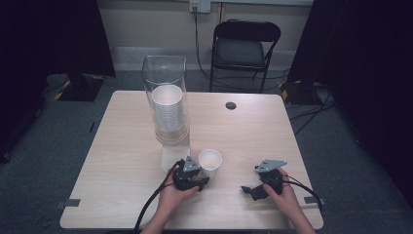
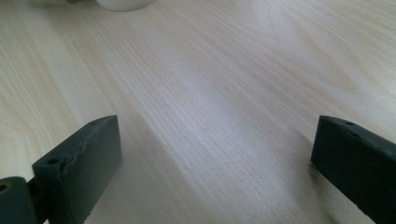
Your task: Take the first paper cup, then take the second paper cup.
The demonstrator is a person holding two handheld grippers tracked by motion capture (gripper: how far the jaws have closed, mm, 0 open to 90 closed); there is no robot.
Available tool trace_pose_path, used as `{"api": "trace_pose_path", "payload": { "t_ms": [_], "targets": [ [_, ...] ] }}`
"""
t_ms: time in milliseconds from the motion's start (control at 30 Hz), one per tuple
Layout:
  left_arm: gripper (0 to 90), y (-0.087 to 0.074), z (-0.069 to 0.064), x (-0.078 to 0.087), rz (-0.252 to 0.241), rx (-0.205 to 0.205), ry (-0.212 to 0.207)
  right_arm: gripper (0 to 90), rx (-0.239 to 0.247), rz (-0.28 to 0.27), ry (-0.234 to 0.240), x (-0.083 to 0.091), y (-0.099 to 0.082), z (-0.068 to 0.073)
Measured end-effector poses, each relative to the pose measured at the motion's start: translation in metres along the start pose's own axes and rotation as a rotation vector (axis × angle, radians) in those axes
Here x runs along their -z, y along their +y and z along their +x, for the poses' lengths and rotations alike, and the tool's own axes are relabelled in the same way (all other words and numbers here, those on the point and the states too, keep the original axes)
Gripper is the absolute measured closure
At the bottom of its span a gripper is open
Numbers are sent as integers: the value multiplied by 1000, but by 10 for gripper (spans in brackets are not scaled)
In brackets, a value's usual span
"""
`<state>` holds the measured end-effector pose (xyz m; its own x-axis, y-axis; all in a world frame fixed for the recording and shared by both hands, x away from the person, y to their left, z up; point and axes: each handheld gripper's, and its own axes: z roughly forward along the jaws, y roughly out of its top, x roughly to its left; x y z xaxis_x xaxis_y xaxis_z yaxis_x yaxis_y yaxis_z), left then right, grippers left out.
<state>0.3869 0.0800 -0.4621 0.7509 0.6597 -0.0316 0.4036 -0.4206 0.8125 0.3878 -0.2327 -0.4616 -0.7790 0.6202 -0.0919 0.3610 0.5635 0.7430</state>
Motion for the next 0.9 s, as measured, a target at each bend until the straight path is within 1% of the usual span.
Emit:
{"api": "trace_pose_path", "payload": {
  "t_ms": [33, 67, 100, 133, 200, 233, 300, 333, 367, 400, 433, 467, 533, 600, 633, 667, 700, 767, 800, 833, 867, 900],
  "targets": [
    [488, 1, 0, -2, -4, 2, 4, 11, 0, 0, 0, 0, 0, 0],
    [493, 1, 0, -4, -20, 16, -1, 11, 0, 0, 0, 0, 0, 0],
    [493, 2, 1, -5, -18, 15, -3, 12, 0, 0, 0, 0, 0, 0],
    [494, 3, 1, -7, -27, 21, -5, 11, 0, 0, 0, 0, 0, 0],
    [490, 5, 1, -8, -10, -4, -1, 11, -1, 0, -1, 0, 0, 0],
    [479, 5, -1, -9, -15, 12, -8, 11, -3, 1, 0, 0, 0, 0],
    [416, 6, -2, -7, 4, -4, 2, 11, -1, 2, -2, 1, -1, 0],
    [364, 6, -2, -7, 10, -6, 8, 12, -1, 1, -2, 2, -1, 0],
    [328, 5, -2, -5, 24, -12, 8, 11, -3, 1, -2, 2, -2, 0],
    [298, 4, -2, -3, 25, -15, 8, 11, -2, 1, -4, 2, -2, 0],
    [271, 4, -2, -1, 21, -17, 2, 11, -2, 0, -4, 2, -2, 0],
    [249, 3, -1, 3, 30, -30, 10, 11, -3, 1, -3, 2, -2, 0],
    [233, 2, 1, 10, 34, -40, 17, 11, -1, 0, -4, 2, -2, 0],
    [208, 0, 4, 16, 26, -33, 22, 11, -1, 0, -4, 2, -2, 0],
    [205, -1, 5, 20, 18, -20, 22, 11, -2, 0, -4, 2, -2, 0],
    [197, -1, 8, 24, 23, -32, 27, 11, -3, 1, -4, 2, -2, 0],
    [194, -2, 9, 27, 5, -13, 29, 11, -2, 1, -4, 2, -2, 0],
    [191, -3, 13, 36, -2, -20, 41, 11, -2, 1, -4, 2, -2, 0],
    [191, -4, 15, 39, -21, -6, 40, 11, -1, 0, -4, 2, -2, 0],
    [191, -4, 17, 42, -26, -4, 44, 11, -3, 1, -3, 2, -2, 0],
    [193, -4, 19, 46, -27, -4, 63, 11, -1, 1, -4, 2, -2, 0],
    [193, -4, 19, 46, -27, -4, 63, 11, -1, 1, -4, 2, -2, 0]
  ]
}}
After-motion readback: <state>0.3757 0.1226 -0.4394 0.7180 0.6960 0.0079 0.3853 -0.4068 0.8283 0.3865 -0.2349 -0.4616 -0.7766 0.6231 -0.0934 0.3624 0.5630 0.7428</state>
